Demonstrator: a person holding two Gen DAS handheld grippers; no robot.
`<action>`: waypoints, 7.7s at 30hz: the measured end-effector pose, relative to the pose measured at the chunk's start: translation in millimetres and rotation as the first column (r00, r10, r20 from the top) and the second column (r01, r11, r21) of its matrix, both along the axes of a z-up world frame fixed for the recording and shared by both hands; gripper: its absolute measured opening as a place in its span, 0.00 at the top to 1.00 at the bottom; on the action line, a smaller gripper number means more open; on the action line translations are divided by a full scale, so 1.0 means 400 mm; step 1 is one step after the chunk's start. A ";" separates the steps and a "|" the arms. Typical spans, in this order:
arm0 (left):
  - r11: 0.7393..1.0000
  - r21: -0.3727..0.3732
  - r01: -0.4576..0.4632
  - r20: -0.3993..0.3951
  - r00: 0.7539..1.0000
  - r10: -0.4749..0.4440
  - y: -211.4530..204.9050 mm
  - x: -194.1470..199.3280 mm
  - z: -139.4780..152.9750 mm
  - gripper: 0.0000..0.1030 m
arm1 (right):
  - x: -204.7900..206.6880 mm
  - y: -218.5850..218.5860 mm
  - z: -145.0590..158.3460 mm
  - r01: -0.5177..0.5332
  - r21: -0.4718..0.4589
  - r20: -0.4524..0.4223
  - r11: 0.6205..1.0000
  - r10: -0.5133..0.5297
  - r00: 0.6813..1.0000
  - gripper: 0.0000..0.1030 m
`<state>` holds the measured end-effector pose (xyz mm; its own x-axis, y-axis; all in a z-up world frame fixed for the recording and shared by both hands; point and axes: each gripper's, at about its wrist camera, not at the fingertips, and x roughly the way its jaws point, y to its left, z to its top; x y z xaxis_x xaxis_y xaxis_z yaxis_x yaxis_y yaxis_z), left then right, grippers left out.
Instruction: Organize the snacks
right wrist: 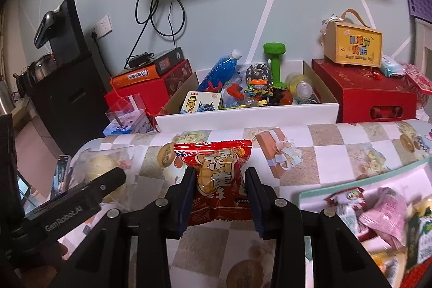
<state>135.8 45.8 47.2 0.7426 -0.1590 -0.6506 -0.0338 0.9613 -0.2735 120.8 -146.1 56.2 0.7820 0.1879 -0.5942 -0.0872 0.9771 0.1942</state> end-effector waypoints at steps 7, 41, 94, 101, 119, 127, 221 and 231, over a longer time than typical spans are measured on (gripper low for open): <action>0.999 -0.004 0.049 0.020 0.999 -0.049 -0.045 -0.073 0.075 0.37 | -0.082 -0.025 0.067 0.024 0.017 0.011 1.000 -0.024 1.000 0.61; 0.886 0.046 0.461 -0.044 0.887 -0.459 -0.476 -0.289 0.032 0.37 | -0.419 -0.498 0.048 0.442 0.069 -0.076 0.894 -0.437 0.896 0.61; 0.849 0.068 0.523 -0.104 0.850 -0.516 -0.671 -0.176 -0.033 0.29 | -0.348 -0.602 -0.048 0.440 0.107 -0.126 0.892 -0.427 0.896 0.58; 0.865 0.070 0.496 -0.090 0.867 -0.490 -0.633 -0.186 0.006 0.29 | -0.356 -0.606 -0.041 0.441 0.106 -0.139 0.891 -0.425 0.894 0.48; 0.919 0.177 0.352 -0.103 0.935 -0.339 -0.523 -0.176 0.006 0.13 | -0.335 -0.565 -0.051 0.406 -0.035 -0.186 0.913 -0.405 0.895 0.16; 0.927 0.234 0.293 -0.107 0.955 -0.275 -0.484 -0.188 -0.012 0.00 | -0.328 -0.538 -0.050 0.375 -0.062 -0.180 0.925 -0.380 0.907 0.01; 0.937 0.315 0.152 -0.249 0.966 -0.073 -0.239 -0.371 -0.109 0.00 | -0.476 -0.275 -0.089 0.275 -0.200 -0.224 0.941 -0.317 0.922 0.00; 0.947 0.285 0.150 -0.265 0.962 -0.073 -0.242 -0.353 -0.131 0.00 | -0.466 -0.290 -0.111 0.283 -0.185 -0.257 0.941 -0.325 0.910 0.00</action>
